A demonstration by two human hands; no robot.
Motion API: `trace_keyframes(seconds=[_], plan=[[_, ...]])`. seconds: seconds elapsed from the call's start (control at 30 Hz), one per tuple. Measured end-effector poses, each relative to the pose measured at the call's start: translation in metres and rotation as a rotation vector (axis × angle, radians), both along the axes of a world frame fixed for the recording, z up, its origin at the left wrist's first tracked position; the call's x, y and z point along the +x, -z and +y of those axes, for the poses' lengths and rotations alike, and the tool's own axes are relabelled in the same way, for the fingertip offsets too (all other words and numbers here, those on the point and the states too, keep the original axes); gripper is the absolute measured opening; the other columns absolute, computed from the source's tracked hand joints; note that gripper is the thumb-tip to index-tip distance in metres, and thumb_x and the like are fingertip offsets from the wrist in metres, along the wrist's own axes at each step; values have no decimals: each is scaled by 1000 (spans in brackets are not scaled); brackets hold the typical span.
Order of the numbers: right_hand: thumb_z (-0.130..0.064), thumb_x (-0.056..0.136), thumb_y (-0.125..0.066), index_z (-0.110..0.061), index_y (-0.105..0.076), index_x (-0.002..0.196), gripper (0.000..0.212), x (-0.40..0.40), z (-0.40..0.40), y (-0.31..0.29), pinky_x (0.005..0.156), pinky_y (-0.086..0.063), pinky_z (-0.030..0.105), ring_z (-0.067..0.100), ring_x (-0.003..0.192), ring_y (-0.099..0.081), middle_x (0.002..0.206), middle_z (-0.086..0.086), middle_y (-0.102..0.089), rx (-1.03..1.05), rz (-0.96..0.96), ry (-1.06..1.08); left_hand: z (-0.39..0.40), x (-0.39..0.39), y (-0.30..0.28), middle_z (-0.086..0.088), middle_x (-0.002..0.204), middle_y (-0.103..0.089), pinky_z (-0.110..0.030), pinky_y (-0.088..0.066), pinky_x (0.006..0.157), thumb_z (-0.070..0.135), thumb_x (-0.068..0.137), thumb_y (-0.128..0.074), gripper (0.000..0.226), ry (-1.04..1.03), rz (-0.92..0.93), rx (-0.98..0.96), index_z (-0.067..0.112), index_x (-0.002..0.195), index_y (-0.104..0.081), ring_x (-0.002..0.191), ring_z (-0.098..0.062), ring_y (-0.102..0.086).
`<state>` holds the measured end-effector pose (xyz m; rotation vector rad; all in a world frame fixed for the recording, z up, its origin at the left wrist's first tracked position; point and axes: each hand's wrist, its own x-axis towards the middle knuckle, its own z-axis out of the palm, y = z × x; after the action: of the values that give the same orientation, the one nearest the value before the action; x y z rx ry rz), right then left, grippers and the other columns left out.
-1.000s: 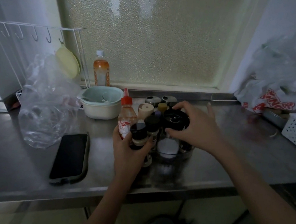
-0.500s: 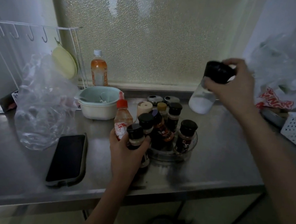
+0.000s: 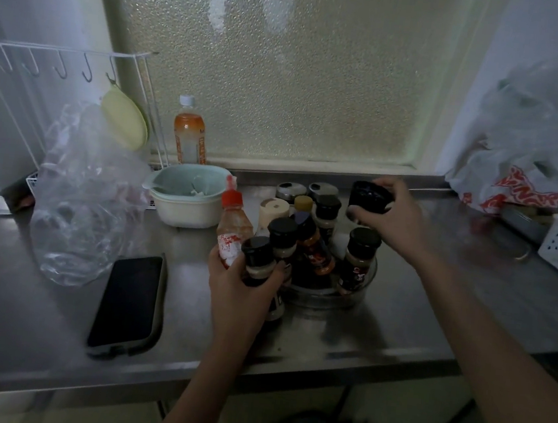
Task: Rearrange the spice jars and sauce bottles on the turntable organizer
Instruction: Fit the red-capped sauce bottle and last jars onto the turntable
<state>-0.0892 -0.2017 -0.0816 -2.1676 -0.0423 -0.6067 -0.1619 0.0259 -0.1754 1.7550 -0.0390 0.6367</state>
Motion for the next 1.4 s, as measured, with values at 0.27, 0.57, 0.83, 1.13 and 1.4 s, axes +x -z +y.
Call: trace_keyframes(seconds=[0.27,0.57,0.83,1.13,1.4], plan=[[-23,66,-83,-13,-41,123,72,21,5,-4,83,-40,27,15,104,-48,120,3,-52,-82,123,-138,1,-1,-1,27,115,-37,4,-38,75,53,65,-69,23,15,-45,5,55,84,-56,100,18,-46],[-28,73,-78,-19,-30,134,78,20,-3,10,79,-51,40,20,97,-56,108,4,-57,47,185,-110,0,0,-1,26,114,-38,3,-38,73,54,63,-68,23,-14,-51,-38,52,83,-57,99,7,-53],[-5,83,-64,-9,-57,115,34,-9,-22,66,70,-46,25,25,97,-61,109,16,-65,52,349,-89,-1,-2,-2,32,112,-37,-3,-40,72,55,63,-67,16,-9,-37,-25,56,76,-58,97,11,-51],[-27,76,-69,-12,-41,88,34,-59,7,87,48,-29,22,10,66,-48,76,0,-50,-89,123,82,1,-4,-7,5,134,-38,-25,-44,90,54,64,-68,21,-27,22,-99,49,82,-58,111,-17,-54],[-32,76,-74,-13,-43,125,61,-38,12,60,80,-38,24,14,101,-50,114,-1,-50,71,220,-12,0,-4,-4,7,123,-40,-11,-37,78,47,68,-67,29,-28,32,29,28,90,-67,104,-17,-55]])
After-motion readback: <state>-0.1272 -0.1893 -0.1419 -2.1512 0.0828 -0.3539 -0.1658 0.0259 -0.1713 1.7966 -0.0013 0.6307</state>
